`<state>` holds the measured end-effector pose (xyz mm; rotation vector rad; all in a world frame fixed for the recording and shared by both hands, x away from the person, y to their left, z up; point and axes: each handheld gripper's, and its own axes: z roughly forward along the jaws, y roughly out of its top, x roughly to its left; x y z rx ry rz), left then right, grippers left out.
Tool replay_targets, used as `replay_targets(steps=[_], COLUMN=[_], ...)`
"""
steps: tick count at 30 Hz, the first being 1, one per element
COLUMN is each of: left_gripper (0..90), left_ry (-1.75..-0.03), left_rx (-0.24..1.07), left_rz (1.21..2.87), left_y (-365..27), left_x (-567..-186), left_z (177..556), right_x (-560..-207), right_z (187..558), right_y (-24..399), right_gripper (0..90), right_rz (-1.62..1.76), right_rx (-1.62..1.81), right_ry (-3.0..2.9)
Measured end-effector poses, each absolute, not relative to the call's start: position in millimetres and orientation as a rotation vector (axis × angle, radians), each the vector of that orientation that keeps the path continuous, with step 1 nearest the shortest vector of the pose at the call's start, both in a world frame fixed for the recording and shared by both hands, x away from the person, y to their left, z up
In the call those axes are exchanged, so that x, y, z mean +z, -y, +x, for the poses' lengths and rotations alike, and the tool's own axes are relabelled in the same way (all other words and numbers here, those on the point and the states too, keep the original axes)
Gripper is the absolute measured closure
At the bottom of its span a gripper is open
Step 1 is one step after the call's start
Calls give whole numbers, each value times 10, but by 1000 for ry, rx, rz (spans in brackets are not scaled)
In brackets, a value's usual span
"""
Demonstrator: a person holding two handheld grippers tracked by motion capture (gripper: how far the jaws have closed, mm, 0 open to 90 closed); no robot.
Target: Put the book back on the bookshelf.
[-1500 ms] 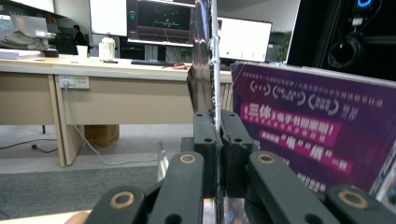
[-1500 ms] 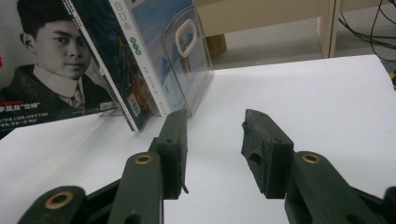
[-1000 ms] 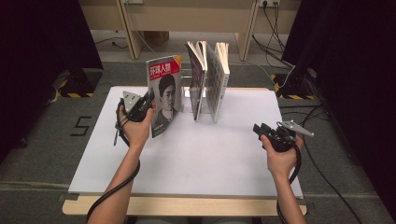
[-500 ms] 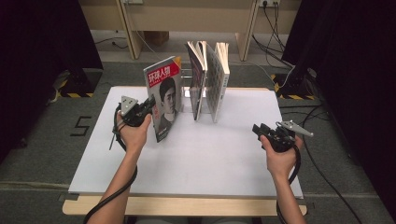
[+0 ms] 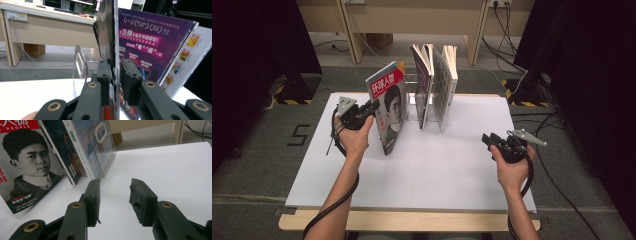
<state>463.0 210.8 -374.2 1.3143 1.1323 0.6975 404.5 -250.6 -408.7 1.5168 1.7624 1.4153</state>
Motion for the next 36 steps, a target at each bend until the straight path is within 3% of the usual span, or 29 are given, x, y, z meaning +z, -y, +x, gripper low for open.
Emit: replay_targets(steps=[19, 30, 36], left_gripper=[722, 831, 811], left_ry=[-1156, -1196, -1211], left_rx=[668, 647, 633], left_rz=[1289, 1303, 1323], left_y=[-2165, -2113, -2061], left_x=[-3446, -3352, -3305], left_z=[4853, 4916, 4929], right_x=[-4107, -4130, -4124], right_z=[4052, 4069, 4065], right_y=[2494, 2505, 2504], right_gripper=[604, 603, 602], right_rz=[1528, 1538, 1539], right_rx=[1420, 1419, 1418], right_ry=[-1775, -1781, -1785])
